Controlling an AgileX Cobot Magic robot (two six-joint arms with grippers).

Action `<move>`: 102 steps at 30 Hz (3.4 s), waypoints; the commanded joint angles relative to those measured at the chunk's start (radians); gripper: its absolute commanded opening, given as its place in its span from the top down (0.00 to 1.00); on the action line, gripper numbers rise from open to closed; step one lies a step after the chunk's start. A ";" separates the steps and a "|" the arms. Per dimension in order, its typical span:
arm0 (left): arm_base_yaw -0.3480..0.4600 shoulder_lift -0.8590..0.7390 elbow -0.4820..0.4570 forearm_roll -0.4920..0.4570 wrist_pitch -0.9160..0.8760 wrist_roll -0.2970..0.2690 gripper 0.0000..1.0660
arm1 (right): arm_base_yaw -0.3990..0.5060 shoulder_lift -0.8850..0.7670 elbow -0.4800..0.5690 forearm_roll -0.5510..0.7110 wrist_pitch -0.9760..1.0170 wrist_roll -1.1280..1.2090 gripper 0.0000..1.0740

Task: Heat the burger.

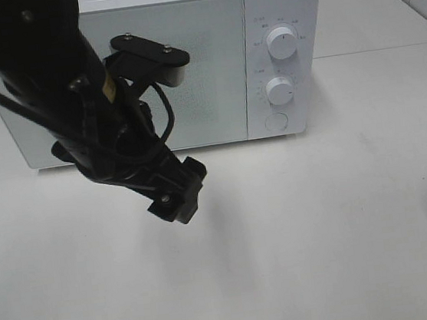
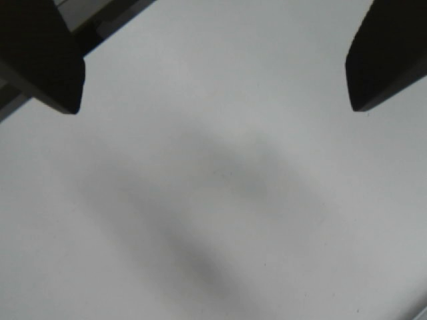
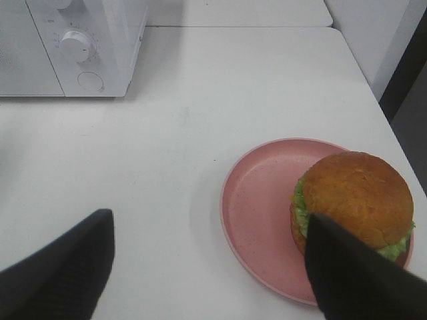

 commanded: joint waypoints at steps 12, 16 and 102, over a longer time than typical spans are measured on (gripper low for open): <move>0.285 -0.219 -0.007 -0.043 0.247 0.034 0.06 | -0.006 -0.027 0.001 0.001 -0.009 -0.002 0.29; 0.378 -0.270 -0.007 -0.050 0.271 0.055 0.06 | -0.006 -0.027 0.001 0.001 -0.009 -0.002 0.29; 0.817 -1.725 0.697 -0.066 0.182 0.165 0.06 | -0.006 -0.017 0.001 0.000 -0.009 -0.003 0.29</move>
